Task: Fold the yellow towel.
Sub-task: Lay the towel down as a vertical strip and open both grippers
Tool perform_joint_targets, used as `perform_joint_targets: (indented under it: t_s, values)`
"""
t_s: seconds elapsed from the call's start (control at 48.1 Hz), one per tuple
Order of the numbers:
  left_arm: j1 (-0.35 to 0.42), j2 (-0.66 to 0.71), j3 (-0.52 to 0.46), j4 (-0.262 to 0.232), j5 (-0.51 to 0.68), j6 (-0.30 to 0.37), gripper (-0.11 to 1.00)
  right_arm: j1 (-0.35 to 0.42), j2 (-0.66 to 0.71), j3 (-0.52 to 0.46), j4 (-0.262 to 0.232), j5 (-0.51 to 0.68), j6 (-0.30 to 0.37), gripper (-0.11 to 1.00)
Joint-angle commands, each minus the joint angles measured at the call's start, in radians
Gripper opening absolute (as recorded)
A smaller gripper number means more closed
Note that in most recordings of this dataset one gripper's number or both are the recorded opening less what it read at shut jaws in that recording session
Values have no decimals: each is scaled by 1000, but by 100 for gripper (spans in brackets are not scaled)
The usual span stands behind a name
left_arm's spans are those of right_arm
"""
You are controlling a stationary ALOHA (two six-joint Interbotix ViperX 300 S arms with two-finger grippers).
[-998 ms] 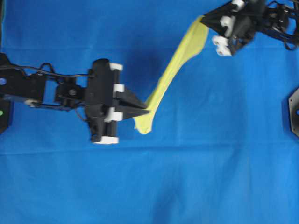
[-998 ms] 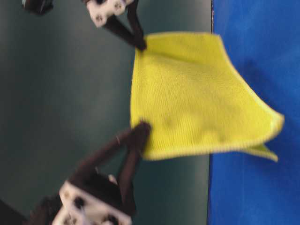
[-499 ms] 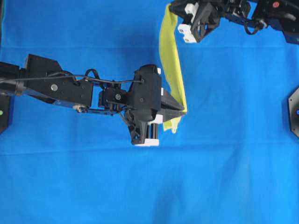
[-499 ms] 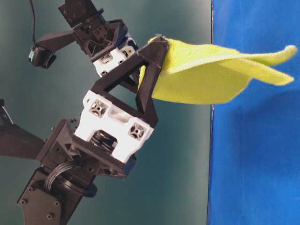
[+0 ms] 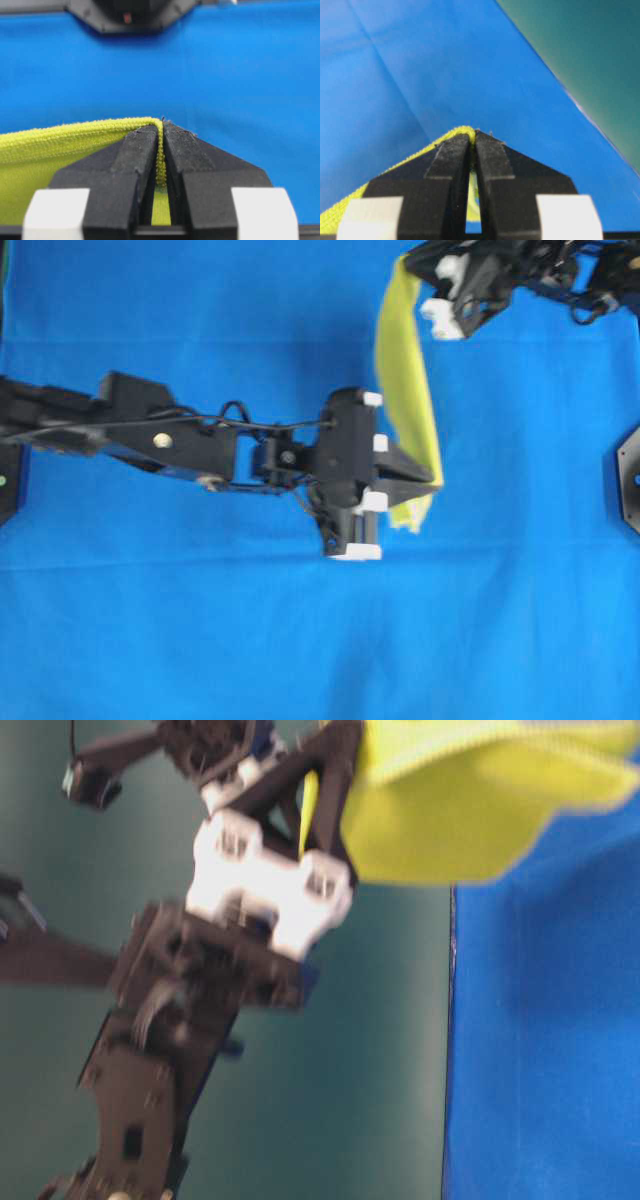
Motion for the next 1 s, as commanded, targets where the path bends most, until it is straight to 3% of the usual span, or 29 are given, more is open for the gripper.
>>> perform_joint_targets:
  t_s: [0.0, 0.229, 0.416, 0.707, 0.978]
  values:
    - [-87, 23, -78, 3, -31, 6, 2, -81, -78, 31, -3, 15, 5, 3]
    - [-87, 150, -202, 5, -35, 3, 2, -98, -152, 107, -3, 69, 0, 3]
    - [-86, 173, -196, 5, -40, -6, 2, -98, -112, 109, -5, 66, 0, 3]
    - [-86, 84, 32, 0, -147, -34, 2, -41, 91, -3, -5, -3, 0, 3]
    - [-86, -12, 273, 0, -268, -138, 2, 26, 276, -178, -3, -17, 0, 3]
